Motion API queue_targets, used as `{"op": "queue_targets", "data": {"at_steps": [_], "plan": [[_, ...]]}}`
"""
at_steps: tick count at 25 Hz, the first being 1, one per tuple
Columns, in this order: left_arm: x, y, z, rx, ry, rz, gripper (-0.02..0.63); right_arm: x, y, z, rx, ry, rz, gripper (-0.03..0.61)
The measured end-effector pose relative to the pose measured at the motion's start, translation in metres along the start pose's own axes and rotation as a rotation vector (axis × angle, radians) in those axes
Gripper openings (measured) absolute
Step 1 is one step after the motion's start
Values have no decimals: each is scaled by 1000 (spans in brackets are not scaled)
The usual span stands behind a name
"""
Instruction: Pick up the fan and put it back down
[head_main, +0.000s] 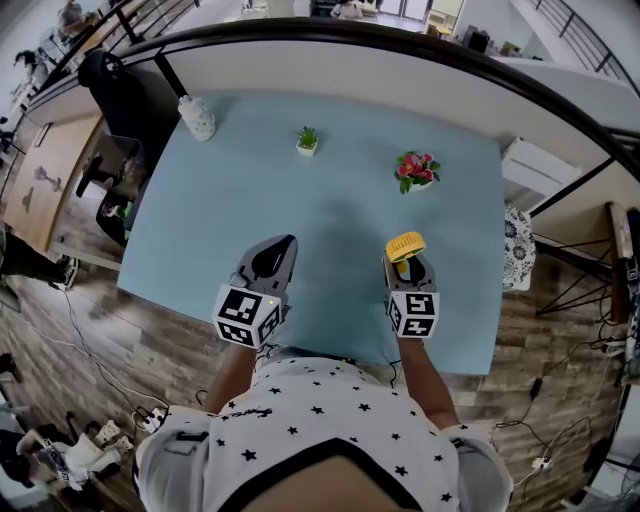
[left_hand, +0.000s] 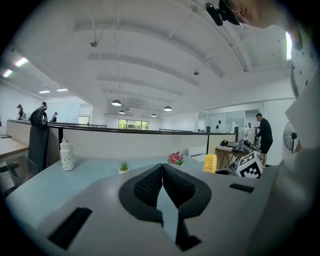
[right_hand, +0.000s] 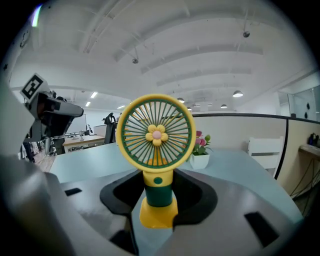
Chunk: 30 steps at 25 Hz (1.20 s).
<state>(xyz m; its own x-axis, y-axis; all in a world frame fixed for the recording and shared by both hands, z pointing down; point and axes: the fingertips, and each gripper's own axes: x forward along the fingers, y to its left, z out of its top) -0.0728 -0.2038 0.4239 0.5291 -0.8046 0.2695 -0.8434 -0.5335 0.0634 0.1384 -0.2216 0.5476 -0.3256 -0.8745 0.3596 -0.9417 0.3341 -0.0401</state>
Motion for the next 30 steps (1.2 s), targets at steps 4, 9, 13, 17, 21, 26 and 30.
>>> {"op": "queue_targets", "data": {"at_steps": [4, 9, 13, 17, 21, 26, 30], "plan": [[1, -1, -2, 0, 7, 2, 28, 2, -4, -14, 4, 27, -21, 175], [2, -2, -4, 4, 16, -4, 28, 6, -8, -24, -1, 37, -34, 175], [2, -1, -4, 4, 20, -5, 28, 9, -8, -34, 1, 57, -41, 175], [0, 0, -5, 3, 23, -4, 28, 10, -5, -42, 10, 72, -42, 175], [-2, 1, -6, 4, 24, -6, 28, 11, -4, -47, 15, 81, -46, 175], [-4, 1, -8, 2, 29, -9, 28, 11, -6, -54, 27, 93, -54, 175], [-4, 2, -7, 3, 28, -9, 28, 10, -8, -61, 33, 111, -58, 175]]}}
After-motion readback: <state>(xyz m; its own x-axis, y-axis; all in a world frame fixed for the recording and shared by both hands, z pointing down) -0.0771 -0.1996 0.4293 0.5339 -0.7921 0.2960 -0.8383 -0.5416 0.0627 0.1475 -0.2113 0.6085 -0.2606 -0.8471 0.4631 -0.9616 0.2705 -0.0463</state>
